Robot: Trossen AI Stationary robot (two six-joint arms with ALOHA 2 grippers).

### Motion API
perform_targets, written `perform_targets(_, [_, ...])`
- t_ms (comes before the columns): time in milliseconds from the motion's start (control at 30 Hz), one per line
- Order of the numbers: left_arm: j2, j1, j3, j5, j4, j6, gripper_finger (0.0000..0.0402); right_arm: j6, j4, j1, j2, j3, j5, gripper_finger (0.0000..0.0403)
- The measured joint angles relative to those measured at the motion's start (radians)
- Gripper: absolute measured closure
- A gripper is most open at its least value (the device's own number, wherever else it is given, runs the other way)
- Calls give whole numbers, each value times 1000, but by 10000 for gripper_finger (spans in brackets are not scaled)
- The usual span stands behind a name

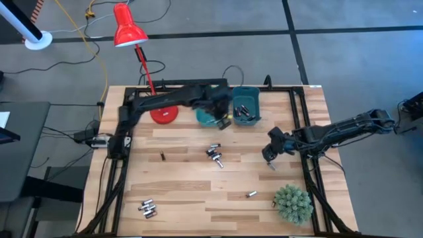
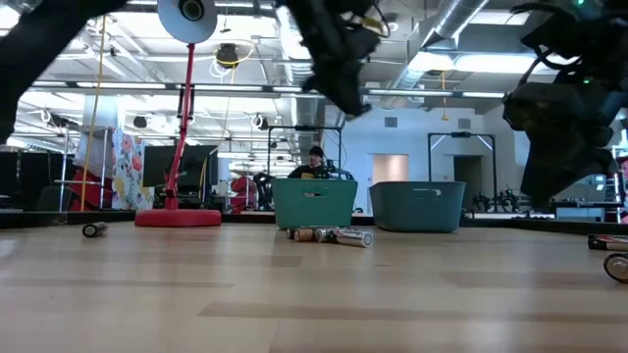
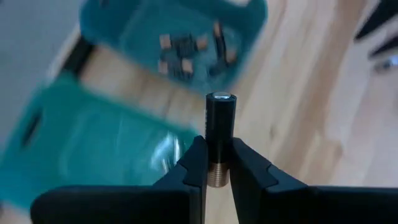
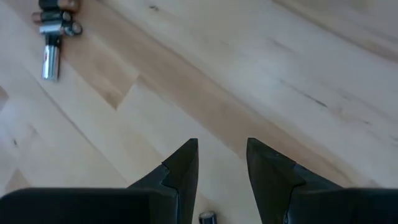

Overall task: Sort batteries
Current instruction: Put the black battery into the blue bin

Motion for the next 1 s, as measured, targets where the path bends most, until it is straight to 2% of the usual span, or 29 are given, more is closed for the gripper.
perform_targets(133, [149,34,188,62,24,82,366,0,0,-35,0,0,0,253])
perform_targets(200, [210,43,230,83,74,101,366,-8,0,-53,7,0,0,253])
perform_targets(333, [266,61,193,133,202,87,366,-16,0,-72,7,0,0,253])
perform_targets(567, [339,75,196,134,220,90,366,0,-3,-84,8,0,-1,253])
perform_targets(767, [336,75,145,137,233,119,366,1,1,-116,8,0,-1,253])
perform_targets(900, [334,75,137,190,242,129,366,0,0,-142,8,0,-2,253])
perform_targets(1000, [335,68,124,191,247,145,366,0,0,-156,8,0,-1,253])
